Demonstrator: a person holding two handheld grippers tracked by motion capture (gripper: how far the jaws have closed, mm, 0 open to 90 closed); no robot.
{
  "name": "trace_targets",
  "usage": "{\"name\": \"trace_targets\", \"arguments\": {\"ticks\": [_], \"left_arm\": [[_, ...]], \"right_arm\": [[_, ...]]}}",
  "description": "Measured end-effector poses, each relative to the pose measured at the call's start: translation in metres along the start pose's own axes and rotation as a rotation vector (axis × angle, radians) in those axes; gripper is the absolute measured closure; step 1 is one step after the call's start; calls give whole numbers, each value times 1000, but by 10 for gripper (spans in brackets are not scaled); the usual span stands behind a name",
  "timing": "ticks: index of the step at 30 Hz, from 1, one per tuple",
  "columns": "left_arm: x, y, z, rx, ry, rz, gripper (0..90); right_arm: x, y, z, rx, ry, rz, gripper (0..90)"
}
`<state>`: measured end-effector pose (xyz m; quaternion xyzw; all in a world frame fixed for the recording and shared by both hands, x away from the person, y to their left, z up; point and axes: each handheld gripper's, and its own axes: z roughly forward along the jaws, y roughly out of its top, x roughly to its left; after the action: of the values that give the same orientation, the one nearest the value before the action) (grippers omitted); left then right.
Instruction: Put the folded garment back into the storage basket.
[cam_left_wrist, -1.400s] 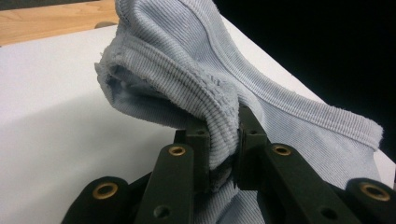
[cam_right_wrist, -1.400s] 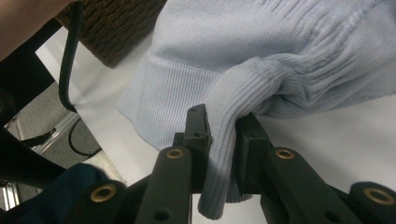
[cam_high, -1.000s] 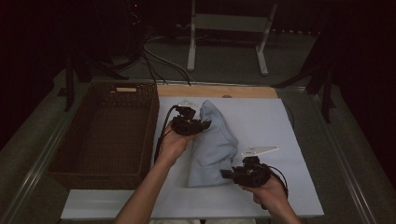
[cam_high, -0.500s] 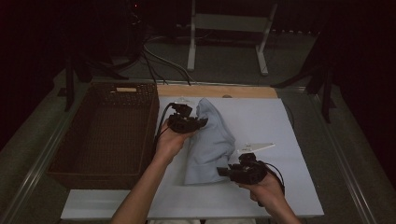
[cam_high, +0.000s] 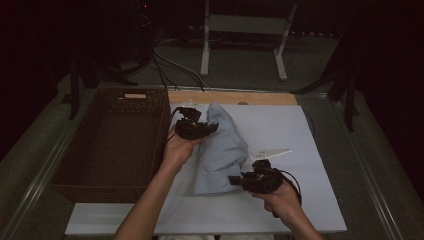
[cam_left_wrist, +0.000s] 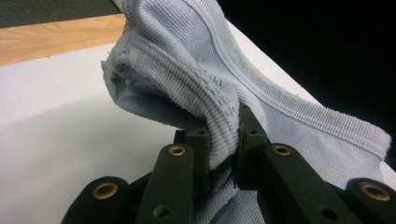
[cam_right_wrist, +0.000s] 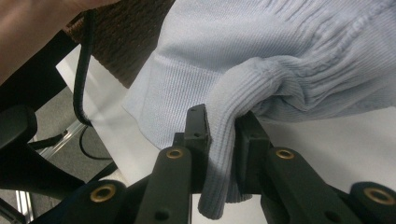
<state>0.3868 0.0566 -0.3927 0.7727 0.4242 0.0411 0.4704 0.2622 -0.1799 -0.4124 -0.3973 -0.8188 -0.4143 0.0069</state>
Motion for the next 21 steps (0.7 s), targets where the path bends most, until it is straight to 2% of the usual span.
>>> {"name": "trace_targets", "arguments": {"ticks": [21], "left_arm": [[10,10,-21,-42,17,-14,815]], "right_arm": [[8,18,2,-28,14,-18,782]]}}
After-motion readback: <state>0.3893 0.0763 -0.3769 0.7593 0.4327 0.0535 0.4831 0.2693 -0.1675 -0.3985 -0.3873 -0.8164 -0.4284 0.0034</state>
